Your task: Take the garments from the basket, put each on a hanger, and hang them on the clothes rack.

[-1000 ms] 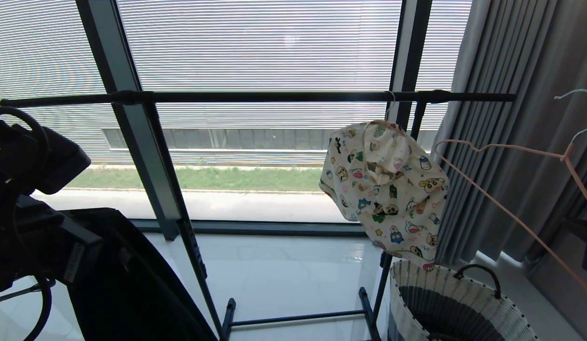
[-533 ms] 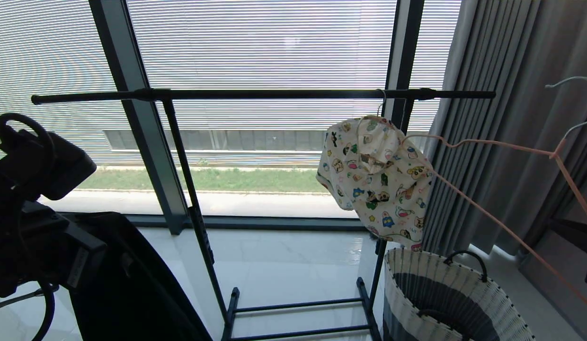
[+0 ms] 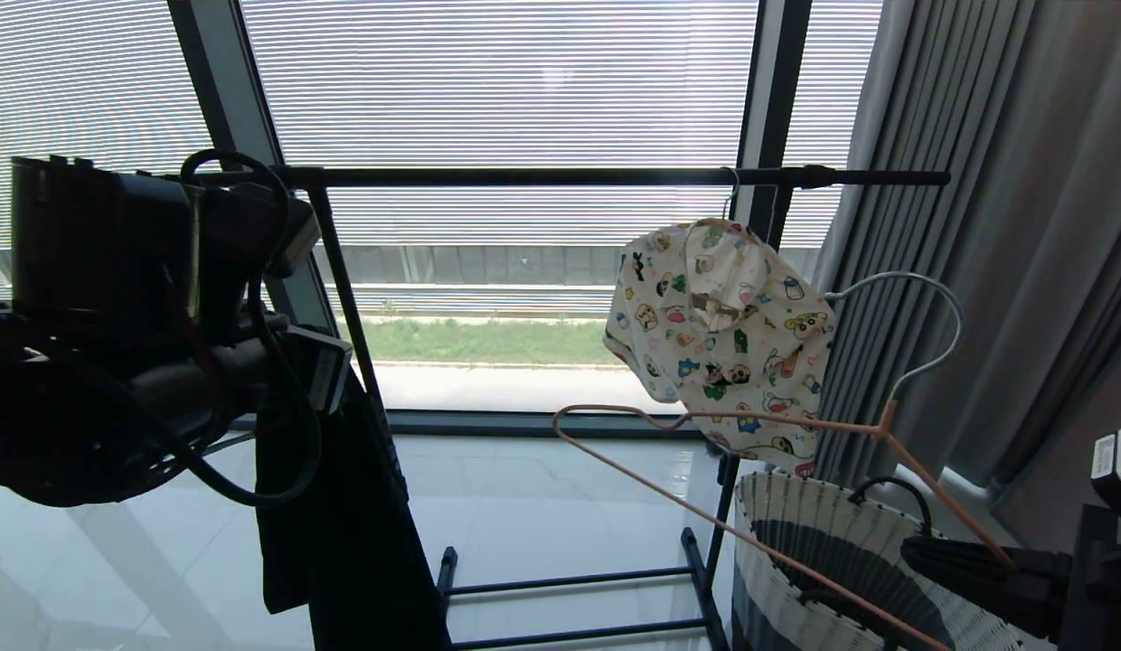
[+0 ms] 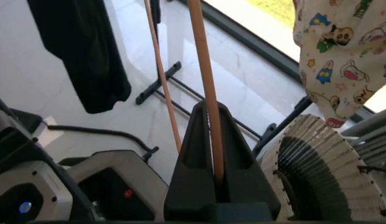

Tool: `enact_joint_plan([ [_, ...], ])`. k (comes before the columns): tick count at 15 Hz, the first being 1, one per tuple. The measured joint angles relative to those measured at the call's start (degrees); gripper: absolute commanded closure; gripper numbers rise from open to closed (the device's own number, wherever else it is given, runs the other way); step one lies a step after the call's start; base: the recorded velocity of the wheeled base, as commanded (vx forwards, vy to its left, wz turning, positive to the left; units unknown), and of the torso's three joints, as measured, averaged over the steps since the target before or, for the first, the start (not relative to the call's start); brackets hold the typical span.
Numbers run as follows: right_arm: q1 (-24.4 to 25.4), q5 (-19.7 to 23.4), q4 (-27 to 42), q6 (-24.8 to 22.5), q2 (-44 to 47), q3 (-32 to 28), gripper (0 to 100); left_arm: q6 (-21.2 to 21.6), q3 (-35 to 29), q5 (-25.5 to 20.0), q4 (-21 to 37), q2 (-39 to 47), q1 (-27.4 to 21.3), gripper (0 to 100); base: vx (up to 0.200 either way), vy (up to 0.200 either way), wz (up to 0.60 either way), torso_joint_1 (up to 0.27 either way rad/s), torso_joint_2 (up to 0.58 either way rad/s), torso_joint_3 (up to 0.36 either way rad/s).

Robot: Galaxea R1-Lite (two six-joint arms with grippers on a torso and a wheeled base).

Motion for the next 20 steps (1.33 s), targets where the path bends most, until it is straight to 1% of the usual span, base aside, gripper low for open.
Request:
enact_joint_plan([
  [1,2.69,-0.04,-0.16,0.13,0.69,0.20,100,-3.73,-2.60,1.07,-0.55,3.01,-1.52,100,0.000,0.000,0.00,0.000,0.00,0.000],
  [2,4.35,-0.06,-0.45,0.20,1.41,0.24,100,-6.63,-4.56,1.58,-0.78,5.30,-3.06,100,0.000,0.000,0.00,0.000,0.00,0.000],
  [3,5.34,-0.06,-0.90,0.27,2.32,0.22,100,-8.48,-6.10,1.73,-0.83,7.09,-4.47,100,0.000,0.000,0.00,0.000,0.00,0.000],
  [4,5.95,-0.09,-2.21,0.29,3.50,0.00,100,-9.03,-6.95,1.78,-0.89,8.44,-5.88,100,0.000,0.000,0.00,0.000,0.00,0.000],
  [7,6.39,-0.26,-6.29,0.35,7.01,-0.99,100,-9.64,-7.58,1.76,-0.88,10.20,-8.85,100,0.000,0.000,0.00,0.000,0.00,0.000],
  [10,6.41,-0.41,-7.70,0.41,9.40,-1.97,100,-9.69,-7.64,1.73,-0.88,10.73,-10.78,100,0.000,0.000,0.00,0.000,0.00,0.000],
  [13,5.49,-1.49,-8.64,0.49,10.79,-2.45,100,-9.64,-7.61,1.76,-0.88,10.81,-11.91,100,0.000,0.000,0.00,0.000,0.00,0.000],
  [16,5.07,-1.57,-8.70,2.22,11.31,-4.00,100,-9.61,-7.58,1.76,-0.88,10.84,-12.35,100,0.000,0.000,0.00,0.000,0.00,0.000],
  [20,8.29,-1.51,-8.47,2.33,11.12,-4.82,100,-9.51,-7.56,1.91,-0.96,11.08,-12.61,100,0.000,0.000,0.00,0.000,0.00,0.000],
])
